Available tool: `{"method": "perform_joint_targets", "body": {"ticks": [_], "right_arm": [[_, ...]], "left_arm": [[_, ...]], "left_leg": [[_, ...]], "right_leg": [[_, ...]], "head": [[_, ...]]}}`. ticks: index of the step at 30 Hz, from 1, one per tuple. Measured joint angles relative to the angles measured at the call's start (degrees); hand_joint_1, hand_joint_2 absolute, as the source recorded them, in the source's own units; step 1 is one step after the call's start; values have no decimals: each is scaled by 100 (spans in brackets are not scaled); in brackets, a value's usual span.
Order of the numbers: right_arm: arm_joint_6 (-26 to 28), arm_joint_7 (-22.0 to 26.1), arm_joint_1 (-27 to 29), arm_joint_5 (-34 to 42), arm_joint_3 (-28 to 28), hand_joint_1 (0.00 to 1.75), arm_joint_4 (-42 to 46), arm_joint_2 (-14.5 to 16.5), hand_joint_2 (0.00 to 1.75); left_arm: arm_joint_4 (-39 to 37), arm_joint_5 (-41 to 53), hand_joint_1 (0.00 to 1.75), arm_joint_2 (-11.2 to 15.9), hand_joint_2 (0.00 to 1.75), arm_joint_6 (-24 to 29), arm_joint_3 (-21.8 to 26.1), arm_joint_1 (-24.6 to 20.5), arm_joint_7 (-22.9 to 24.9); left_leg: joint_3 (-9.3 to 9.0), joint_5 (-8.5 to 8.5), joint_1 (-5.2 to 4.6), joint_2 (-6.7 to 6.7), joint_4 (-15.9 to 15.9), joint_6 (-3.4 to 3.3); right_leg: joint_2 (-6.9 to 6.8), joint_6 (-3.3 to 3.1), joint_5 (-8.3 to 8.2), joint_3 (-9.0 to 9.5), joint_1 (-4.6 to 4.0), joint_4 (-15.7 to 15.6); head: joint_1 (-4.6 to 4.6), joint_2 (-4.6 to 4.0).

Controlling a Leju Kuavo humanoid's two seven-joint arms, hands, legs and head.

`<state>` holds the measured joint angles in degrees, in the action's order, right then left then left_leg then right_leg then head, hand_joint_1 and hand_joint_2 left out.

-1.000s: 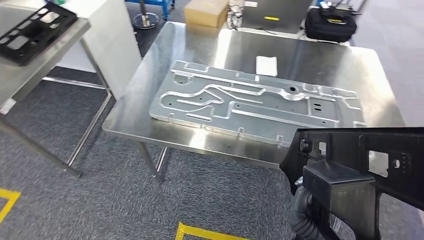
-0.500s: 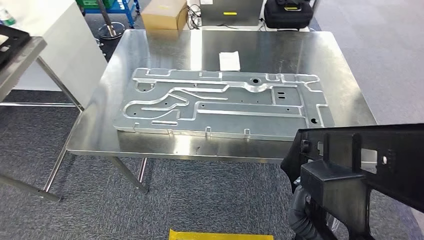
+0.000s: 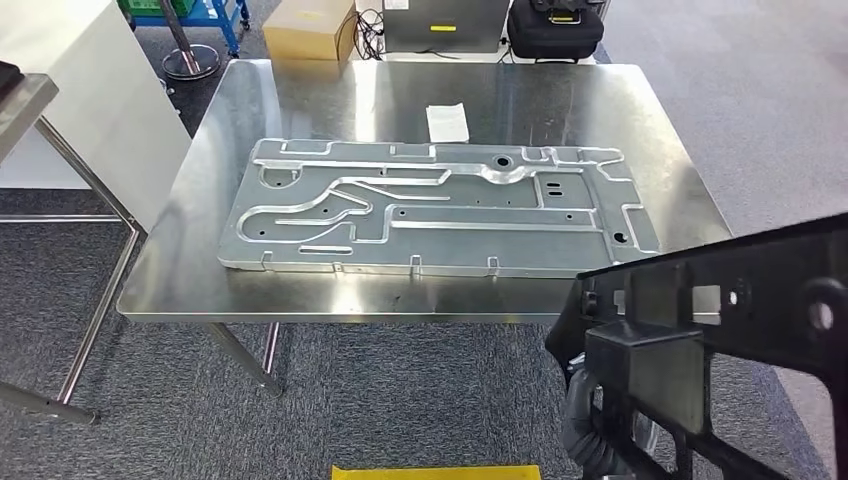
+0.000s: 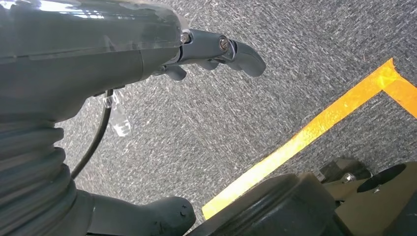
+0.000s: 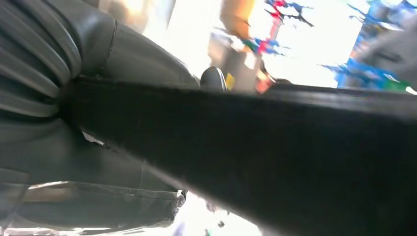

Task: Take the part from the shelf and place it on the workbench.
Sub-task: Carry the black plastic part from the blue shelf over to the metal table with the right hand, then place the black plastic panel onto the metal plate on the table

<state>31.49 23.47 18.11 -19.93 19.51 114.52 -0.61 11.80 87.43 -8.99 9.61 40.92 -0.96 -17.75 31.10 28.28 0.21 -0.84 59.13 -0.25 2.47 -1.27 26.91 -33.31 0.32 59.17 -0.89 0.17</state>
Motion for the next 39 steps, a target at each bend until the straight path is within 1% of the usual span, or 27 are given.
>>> {"method": "perform_joint_targets", "body": {"ticks": [3,6,9,12,15,20,23,25,26,28,30,33,35,37,39], "right_arm": [[-293,-378,-155,54,-97,175,-342,-108,175],[-491,-391,-466,158,-453,175,-793,-173,175],[-589,-343,-740,272,-952,175,-1171,-179,175],[-712,-306,-878,395,-1378,175,-1463,-176,175],[-766,-249,-912,417,-1662,175,-1644,-164,175],[-829,-235,-915,400,-1904,175,-1817,-130,175],[-772,-226,-919,182,-1975,175,-1863,-129,175],[-642,-323,-941,-208,-2007,175,-1868,-134,175],[-540,-467,-966,-549,-2021,175,-1868,-151,175],[-335,-958,-1072,-1522,-2070,175,-1876,-264,175],[-248,-1514,-1276,-2549,-2157,175,-1936,-494,175],[-442,-2228,-1858,-3827,-2260,175,-2314,-918,175],[-627,-2609,-2309,-4587,-2263,175,-2696,-1119,175],[-712,-2838,-2670,-5182,-2236,175,-3088,-1250,175],[-734,-2965,-2924,-5511,-2178,175,-3417,-1332,175]], "left_arm": [[0,75,0,3,175,-48,-3,-11,-19],[0,179,0,16,175,-93,-39,-29,-51],[0,227,0,28,175,-104,-81,-35,-72],[0,247,0,35,175,-104,-95,-36,-87],[0,252,0,38,175,-104,-101,-36,-91],[0,254,0,44,175,-105,-130,-36,-63],[0,254,0,49,175,-114,-152,-36,-66],[0,254,0,52,175,-120,-176,-35,-91],[0,254,0,55,175,-121,-192,-35,-108],[0,254,0,61,175,-127,-233,-35,-138],[0,254,0,67,175,-137,-287,-35,-153],[0,254,0,79,175,-163,-398,-45,-149],[0,254,0,86,175,-190,-472,-59,-132],[0,254,0,93,175,-209,-539,-72,-116],[0,254,0,100,175,-217,-595,-77,-109]], "left_leg": [[1,0,-9,2,2,-26],[5,-6,-20,-2,5,-52],[4,-8,-24,-7,7,-59],[3,-8,-24,-7,6,-59],[3,-9,-22,-6,3,-59],[3,-10,-15,-6,-3,-57],[3,-11,-10,-5,-4,-55],[3,-12,-9,-5,-5,-52],[5,-14,-9,-5,-5,-51],[8,-16,-9,-5,-5,-47],[13,-18,-9,-5,-6,-47],[25,-23,-12,0,-5,-50],[26,-28,-15,3,-4,-53],[25,-36,-18,-5,-3,-60],[27,-44,-18,-18,-2,-62]], "right_leg": [[0,34,-14,6,7,-18],[-4,107,-24,4,20,-26],[-11,143,-26,3,27,-27],[-14,153,-26,1,27,-27],[-16,154,-26,-4,24,-24],[-16,154,-24,-15,15,-18],[-16,153,-24,-17,9,-13],[-16,153,-24,-17,8,-11],[-15,153,-24,-17,8,-10],[-14,153,-24,-17,8,-9],[-14,155,-26,-16,10,-9],[-8,164,-35,-14,15,-9],[-5,173,-41,-13,19,-9],[-12,179,-45,-15,22,-9],[-24,181,-47,-20,22,-8]], "head": [[0,0],[1,-1],[2,-1],[2,0],[3,0],[3,0],[3,0],[3,0],[4,0],[5,0],[4,0],[3,-1],[3,0],[3,0],[3,-1]]}}
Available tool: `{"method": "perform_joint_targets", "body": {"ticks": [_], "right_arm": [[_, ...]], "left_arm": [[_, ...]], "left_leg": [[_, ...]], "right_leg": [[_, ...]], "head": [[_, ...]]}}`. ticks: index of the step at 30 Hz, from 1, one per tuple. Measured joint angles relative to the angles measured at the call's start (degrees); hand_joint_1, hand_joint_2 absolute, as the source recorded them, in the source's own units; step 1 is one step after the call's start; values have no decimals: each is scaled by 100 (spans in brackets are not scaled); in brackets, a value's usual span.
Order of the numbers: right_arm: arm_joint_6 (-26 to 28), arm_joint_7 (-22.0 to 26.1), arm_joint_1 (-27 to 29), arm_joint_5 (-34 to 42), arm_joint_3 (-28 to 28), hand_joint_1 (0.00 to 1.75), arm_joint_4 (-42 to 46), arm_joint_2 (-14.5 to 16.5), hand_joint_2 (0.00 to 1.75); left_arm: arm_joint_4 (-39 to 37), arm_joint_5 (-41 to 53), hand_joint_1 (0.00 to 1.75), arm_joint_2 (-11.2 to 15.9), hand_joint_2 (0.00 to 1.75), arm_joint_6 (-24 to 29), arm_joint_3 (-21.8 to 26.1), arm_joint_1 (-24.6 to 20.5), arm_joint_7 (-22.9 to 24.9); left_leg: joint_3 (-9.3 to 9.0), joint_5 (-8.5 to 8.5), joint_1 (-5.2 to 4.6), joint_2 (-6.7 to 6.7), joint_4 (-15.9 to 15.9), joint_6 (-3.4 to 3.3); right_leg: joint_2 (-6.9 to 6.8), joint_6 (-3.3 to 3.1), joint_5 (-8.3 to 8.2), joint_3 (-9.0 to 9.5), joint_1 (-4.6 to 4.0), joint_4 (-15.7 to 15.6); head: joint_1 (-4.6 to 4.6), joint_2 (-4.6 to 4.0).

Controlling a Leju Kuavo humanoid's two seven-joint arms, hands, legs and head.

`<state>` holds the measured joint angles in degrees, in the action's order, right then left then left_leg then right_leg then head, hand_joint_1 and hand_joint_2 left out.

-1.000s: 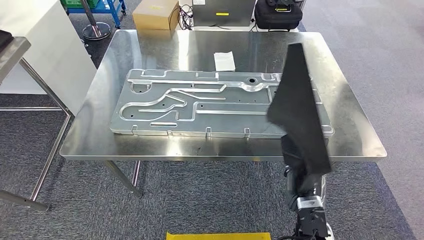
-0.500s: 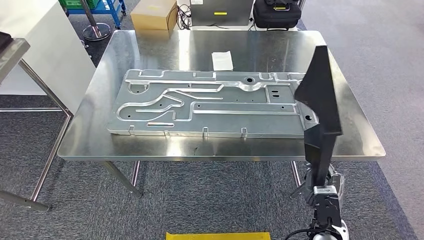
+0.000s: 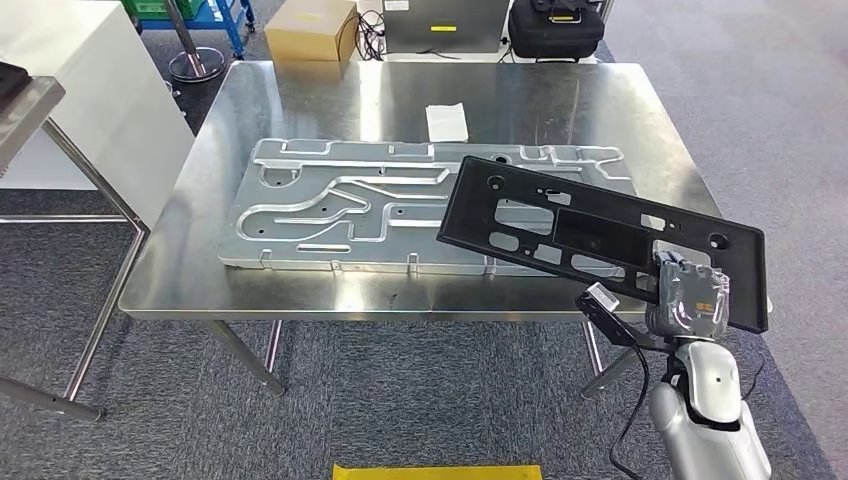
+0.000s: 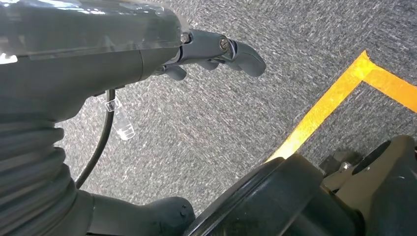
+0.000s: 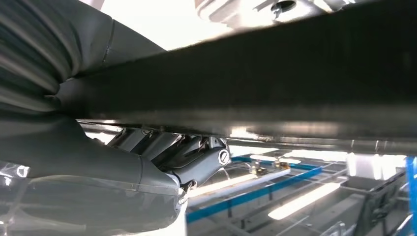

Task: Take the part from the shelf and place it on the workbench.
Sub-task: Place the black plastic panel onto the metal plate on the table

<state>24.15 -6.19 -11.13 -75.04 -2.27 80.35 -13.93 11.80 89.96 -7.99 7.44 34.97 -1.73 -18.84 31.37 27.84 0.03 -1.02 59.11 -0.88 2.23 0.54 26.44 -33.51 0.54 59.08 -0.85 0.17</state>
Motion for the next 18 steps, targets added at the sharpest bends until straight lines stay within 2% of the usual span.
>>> {"method": "perform_joint_targets", "body": {"ticks": [5,8,12,18], "right_arm": [[-185,-418,-758,-964,428,175,-979,-47,175],[-135,-557,-1129,-1191,775,175,-1727,32,175],[110,-668,-1235,-1258,1013,175,-2353,142,175],[382,-579,-1222,-1132,1084,175,-2615,194,175]], "left_arm": [[0,-102,0,12,175,-43,-67,-23,-6],[0,-346,0,36,175,-154,-31,-49,-81],[0,-575,0,69,175,-261,104,-47,-139],[0,-601,0,87,175,-285,215,-44,-145]], "left_leg": [[5,-2,4,2,-2,4],[-2,-8,6,-5,-2,10],[7,-13,9,-37,-2,17],[8,-12,10,-33,-4,18]], "right_leg": [[4,0,0,-12,-4,4],[-1,0,0,-20,-8,5],[-32,-3,2,-23,-11,8],[-28,-4,3,-26,-11,9]], "head": [[1,1],[2,1],[0,1],[0,0]]}}
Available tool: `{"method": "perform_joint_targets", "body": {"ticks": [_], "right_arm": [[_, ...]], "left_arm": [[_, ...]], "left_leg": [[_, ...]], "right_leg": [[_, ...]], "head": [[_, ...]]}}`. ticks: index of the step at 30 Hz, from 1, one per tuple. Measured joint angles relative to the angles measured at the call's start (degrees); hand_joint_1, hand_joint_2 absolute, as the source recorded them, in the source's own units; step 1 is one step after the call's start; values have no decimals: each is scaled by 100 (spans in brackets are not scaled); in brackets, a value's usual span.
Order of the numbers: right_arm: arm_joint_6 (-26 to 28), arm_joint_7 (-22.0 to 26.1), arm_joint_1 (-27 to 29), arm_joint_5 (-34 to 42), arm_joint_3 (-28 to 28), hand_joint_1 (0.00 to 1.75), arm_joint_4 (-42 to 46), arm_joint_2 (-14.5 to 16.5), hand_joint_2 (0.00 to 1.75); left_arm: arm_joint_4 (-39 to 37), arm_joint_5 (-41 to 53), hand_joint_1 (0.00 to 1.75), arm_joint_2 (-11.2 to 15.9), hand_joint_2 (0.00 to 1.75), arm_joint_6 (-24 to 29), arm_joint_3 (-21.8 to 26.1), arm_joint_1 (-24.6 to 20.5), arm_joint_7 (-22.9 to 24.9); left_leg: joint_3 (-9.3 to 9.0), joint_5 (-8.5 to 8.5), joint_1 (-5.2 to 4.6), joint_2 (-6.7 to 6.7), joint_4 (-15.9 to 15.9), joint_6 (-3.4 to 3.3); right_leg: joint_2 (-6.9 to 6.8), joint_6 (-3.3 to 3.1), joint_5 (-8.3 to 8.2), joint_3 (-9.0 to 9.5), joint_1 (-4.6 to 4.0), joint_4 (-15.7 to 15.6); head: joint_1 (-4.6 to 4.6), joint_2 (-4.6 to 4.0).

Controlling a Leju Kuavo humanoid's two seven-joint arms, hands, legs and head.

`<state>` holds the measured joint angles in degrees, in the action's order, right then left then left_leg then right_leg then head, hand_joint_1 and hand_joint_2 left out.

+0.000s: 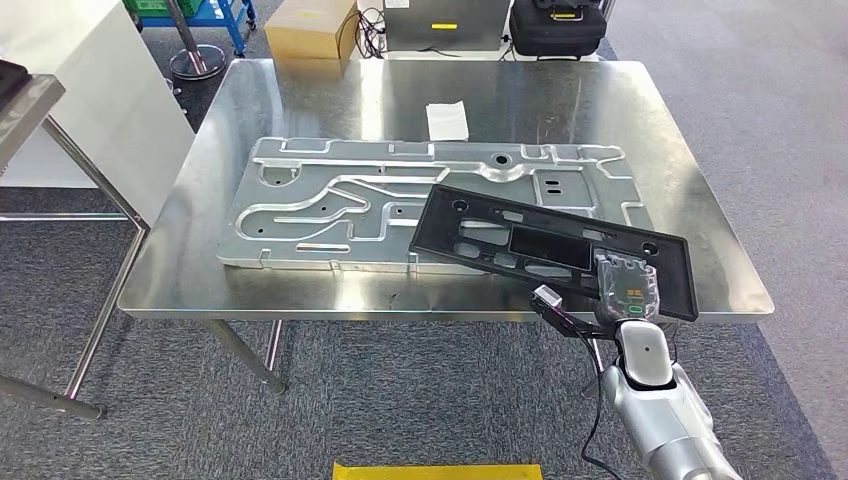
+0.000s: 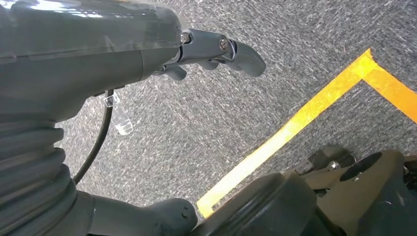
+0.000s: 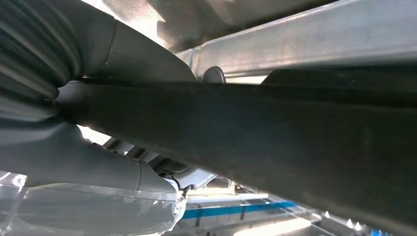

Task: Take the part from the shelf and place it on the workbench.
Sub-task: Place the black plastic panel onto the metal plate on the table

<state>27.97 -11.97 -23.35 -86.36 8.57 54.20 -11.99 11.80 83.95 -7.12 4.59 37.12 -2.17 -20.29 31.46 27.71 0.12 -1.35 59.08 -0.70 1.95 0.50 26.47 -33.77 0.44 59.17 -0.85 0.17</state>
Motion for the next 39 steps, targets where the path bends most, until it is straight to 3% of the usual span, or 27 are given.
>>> {"method": "perform_joint_targets", "body": {"ticks": [5,12,17,21,28,31,35,39], "right_arm": [[186,156,252,96,0,175,375,29,175],[362,405,575,217,1,175,1545,32,175],[-134,525,655,342,106,175,2773,-115,175],[-217,526,657,375,173,175,3224,-224,175],[-254,544,657,373,249,175,3464,-304,175],[-577,607,598,319,355,175,3494,-394,175],[-1068,627,451,141,725,175,3360,-427,175],[-1100,483,426,55,1269,175,2900,-285,175]], "left_arm": [[0,4,0,13,175,34,22,8,-25],[0,3,0,15,175,73,36,16,-91],[0,-49,0,15,175,93,92,26,-95],[0,-52,0,15,175,94,137,35,-95],[0,-56,0,15,175,94,164,34,-90],[0,-80,0,15,175,96,178,34,-62],[0,-109,0,14,175,90,212,29,-27],[0,-148,0,13,175,25,253,21,-68]], "left_leg": [[2,0,0,-1,0,0],[8,0,0,0,0,0],[13,0,0,3,0,0],[14,0,0,3,0,0],[14,0,-1,4,0,0],[15,0,0,4,0,0],[16,0,3,6,-1,0],[16,-1,5,2,0,1]], "right_leg": [[-1,0,0,-1,1,0],[0,0,0,-9,0,1],[4,0,0,-17,0,3],[4,0,0,-17,1,3],[4,0,0,-17,1,3],[4,0,0,-17,1,3],[5,0,0,-17,-2,3],[3,0,0,-19,-5,3]], "head": [[0,0],[0,0],[1,0],[0,0],[1,0],[1,0],[-1,0],[1,0]]}}
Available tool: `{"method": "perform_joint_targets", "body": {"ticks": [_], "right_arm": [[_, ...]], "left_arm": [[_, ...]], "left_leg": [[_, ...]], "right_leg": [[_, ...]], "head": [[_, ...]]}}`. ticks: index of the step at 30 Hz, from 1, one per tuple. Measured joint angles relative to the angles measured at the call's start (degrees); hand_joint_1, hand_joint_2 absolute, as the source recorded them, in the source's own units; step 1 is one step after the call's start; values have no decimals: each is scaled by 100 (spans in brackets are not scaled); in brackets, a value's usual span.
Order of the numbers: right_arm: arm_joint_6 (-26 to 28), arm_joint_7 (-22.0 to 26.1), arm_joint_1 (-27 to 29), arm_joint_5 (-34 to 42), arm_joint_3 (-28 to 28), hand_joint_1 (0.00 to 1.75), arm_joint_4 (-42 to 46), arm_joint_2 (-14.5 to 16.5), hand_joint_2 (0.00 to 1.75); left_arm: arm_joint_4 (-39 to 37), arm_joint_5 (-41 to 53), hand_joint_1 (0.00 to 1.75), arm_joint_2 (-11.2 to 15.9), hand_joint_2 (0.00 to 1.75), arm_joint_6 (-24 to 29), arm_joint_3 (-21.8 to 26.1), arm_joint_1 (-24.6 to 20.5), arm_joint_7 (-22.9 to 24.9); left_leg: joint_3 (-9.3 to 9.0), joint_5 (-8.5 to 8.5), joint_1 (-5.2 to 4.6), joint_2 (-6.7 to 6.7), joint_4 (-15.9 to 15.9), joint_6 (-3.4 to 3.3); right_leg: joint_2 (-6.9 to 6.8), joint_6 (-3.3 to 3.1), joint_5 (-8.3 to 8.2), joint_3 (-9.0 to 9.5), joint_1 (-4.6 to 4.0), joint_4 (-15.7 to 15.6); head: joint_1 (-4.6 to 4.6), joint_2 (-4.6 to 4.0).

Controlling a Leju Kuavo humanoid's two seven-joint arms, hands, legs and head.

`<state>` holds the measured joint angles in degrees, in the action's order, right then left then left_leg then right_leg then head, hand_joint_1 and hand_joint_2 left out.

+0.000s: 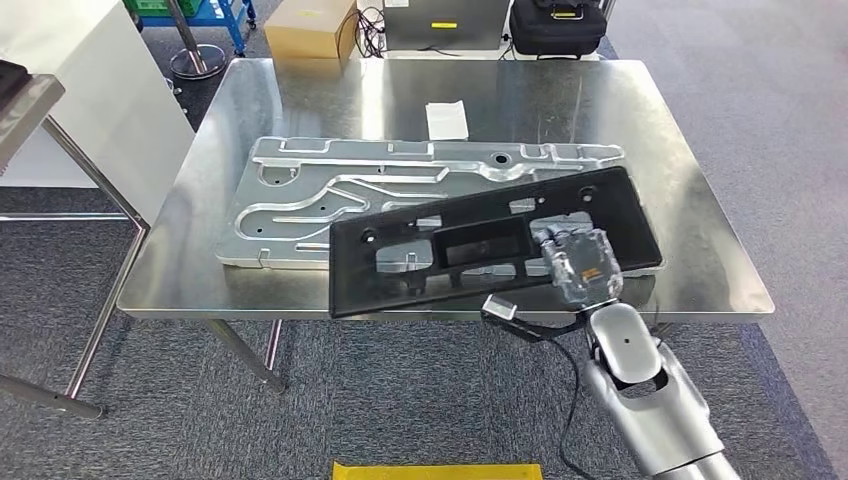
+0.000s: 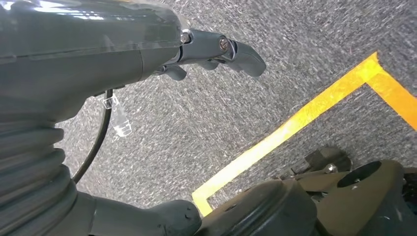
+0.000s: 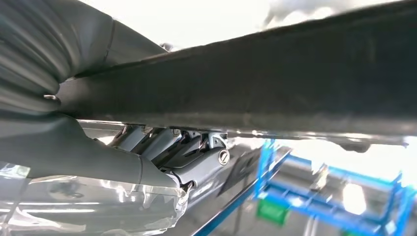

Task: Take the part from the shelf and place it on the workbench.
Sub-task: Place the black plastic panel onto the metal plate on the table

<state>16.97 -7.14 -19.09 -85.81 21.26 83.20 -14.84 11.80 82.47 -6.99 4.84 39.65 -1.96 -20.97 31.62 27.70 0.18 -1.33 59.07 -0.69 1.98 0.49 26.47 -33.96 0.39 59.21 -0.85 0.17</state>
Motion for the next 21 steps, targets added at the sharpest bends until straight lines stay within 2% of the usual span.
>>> {"method": "perform_joint_targets", "body": {"ticks": [5,17,21], "right_arm": [[86,-79,3,-1,331,175,-362,92,175],[111,-94,-5,1,526,175,-754,299,175],[306,-136,-3,-49,535,175,-768,335,175]], "left_arm": [[0,-139,0,0,175,-190,136,-3,92],[0,-93,0,5,175,-319,261,-4,227],[0,-71,0,5,175,-308,268,-6,243]], "left_leg": [[6,-1,-1,-1,0,1],[17,3,-38,-1,23,-9],[21,-14,-38,8,11,-58]], "right_leg": [[0,0,0,-3,1,1],[-1,20,-12,-4,50,-5],[9,60,-30,-7,53,-28]], "head": [[1,0],[0,0],[0,0]]}}
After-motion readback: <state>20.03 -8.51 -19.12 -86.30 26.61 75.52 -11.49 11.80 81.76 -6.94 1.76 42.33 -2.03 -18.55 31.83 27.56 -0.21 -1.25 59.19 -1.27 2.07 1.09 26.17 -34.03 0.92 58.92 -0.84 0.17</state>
